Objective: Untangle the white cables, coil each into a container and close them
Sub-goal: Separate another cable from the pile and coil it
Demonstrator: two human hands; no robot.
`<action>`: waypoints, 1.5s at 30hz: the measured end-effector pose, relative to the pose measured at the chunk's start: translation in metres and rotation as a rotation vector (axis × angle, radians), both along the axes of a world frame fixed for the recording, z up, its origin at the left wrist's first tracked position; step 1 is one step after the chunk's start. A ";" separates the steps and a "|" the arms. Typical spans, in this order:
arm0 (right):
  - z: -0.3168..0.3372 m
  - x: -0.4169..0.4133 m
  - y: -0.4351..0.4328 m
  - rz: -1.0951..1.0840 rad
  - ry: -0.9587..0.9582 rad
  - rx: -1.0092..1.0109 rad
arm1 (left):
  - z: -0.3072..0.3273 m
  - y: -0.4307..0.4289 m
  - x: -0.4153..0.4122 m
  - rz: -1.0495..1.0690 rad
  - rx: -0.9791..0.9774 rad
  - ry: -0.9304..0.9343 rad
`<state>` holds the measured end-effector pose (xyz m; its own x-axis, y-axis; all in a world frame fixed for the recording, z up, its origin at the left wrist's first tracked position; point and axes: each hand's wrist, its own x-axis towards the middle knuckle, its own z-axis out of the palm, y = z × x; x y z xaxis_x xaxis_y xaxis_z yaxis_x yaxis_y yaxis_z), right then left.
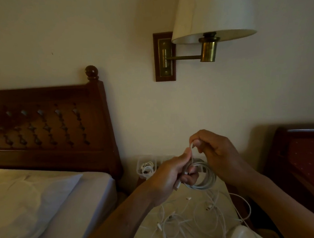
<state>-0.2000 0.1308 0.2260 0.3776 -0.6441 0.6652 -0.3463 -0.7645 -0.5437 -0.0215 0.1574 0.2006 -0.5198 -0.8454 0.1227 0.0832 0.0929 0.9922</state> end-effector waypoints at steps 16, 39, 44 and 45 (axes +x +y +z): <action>0.003 0.004 -0.008 -0.012 -0.294 0.418 | 0.011 -0.008 0.015 0.108 -0.063 0.164; -0.023 -0.007 -0.008 -0.035 -0.312 0.443 | -0.009 -0.018 0.015 -0.047 0.183 0.311; -0.023 -0.003 -0.005 0.071 -0.513 0.676 | -0.003 -0.022 0.013 0.053 0.116 0.232; -0.021 -0.002 -0.005 0.094 -0.554 0.739 | -0.001 -0.022 0.013 0.056 0.088 0.190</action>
